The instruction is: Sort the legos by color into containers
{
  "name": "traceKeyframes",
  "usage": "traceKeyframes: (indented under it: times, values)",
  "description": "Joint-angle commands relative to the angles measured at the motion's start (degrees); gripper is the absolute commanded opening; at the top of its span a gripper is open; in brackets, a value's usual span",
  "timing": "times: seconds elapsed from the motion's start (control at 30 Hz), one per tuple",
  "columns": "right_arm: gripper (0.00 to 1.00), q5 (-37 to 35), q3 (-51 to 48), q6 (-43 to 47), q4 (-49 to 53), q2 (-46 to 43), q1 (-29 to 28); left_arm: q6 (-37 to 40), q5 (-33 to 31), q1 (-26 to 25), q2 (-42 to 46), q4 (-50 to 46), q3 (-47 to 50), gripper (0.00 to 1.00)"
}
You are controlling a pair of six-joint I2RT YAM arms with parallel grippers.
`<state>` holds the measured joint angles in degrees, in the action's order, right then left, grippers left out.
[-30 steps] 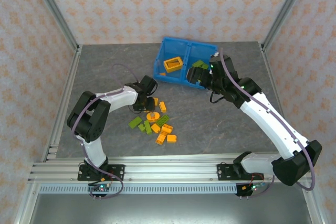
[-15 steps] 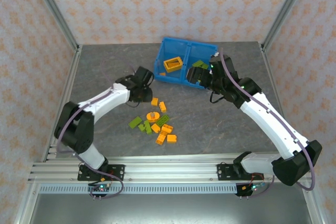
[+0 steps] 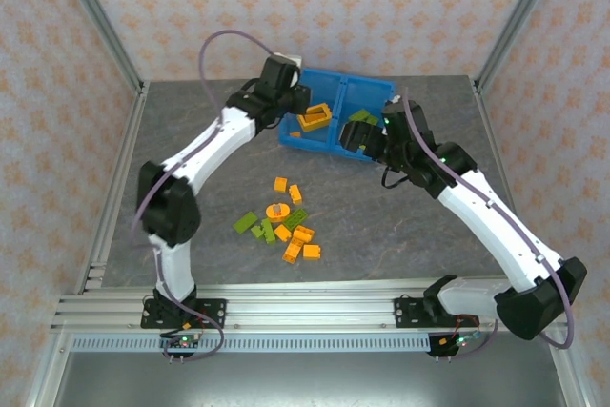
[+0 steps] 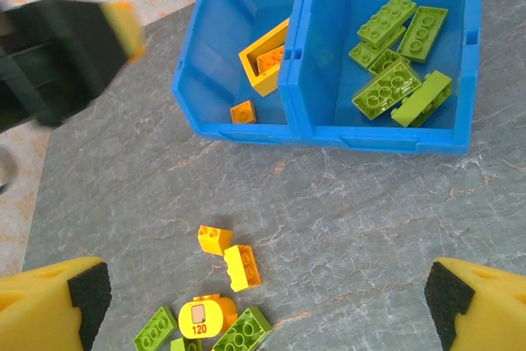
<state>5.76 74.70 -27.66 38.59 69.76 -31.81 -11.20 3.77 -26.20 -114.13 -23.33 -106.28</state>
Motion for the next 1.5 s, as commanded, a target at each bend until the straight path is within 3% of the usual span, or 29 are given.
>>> traceKeyframes:
  times: [0.0,0.23,0.4,0.57,0.7,0.8,0.93,1.23,1.33,1.47]
  values:
    - [0.99,-2.2,-0.5,-0.1,1.4,-1.6,0.1,3.1,-1.6,0.1,-7.7,0.3,-7.5,0.21]
    - [0.99,-3.8,-0.5,0.6,3.0,-3.6,0.2,1.2,-2.9,-0.1,-21.4,-6.4,-24.5,0.28]
    - [0.99,-3.3,0.0,0.6,3.2,-3.4,0.1,0.7,-2.8,-0.1,-27.5,-12.8,-34.6,0.45]
    - [0.99,-3.3,0.3,0.5,3.3,-3.5,0.1,0.2,-1.5,0.0,-25.8,-14.1,-36.7,0.57]
    - [0.99,-2.9,-0.1,0.3,3.2,-3.3,0.1,-0.7,1.4,-0.1,-20.1,-14.9,-35.2,0.58]
    - [0.99,-1.5,-0.8,0.7,3.4,-3.3,0.1,-1.1,4.3,-0.1,-10.7,-13.1,-26.9,0.59]
    - [1.0,3.1,-2.3,2.7,2.6,-2.3,-0.7,-1.5,4.6,0.0,7.8,-7.5,-7.2,0.6]
    - [0.96,9.2,-0.7,6.1,3.9,11.3,-15.2,2.8,-6.6,0.6,40.3,-16.5,21.1,0.64]
    - [0.96,7.9,-1.8,3.9,2.7,15.6,-19.1,4.9,-11.9,0.9,47.0,-20.9,26.2,0.68]
    - [0.96,6.1,-4.5,-1.8,-0.7,20.2,-20.0,7.3,-15.7,1.6,52.1,-24.0,32.2,0.72]
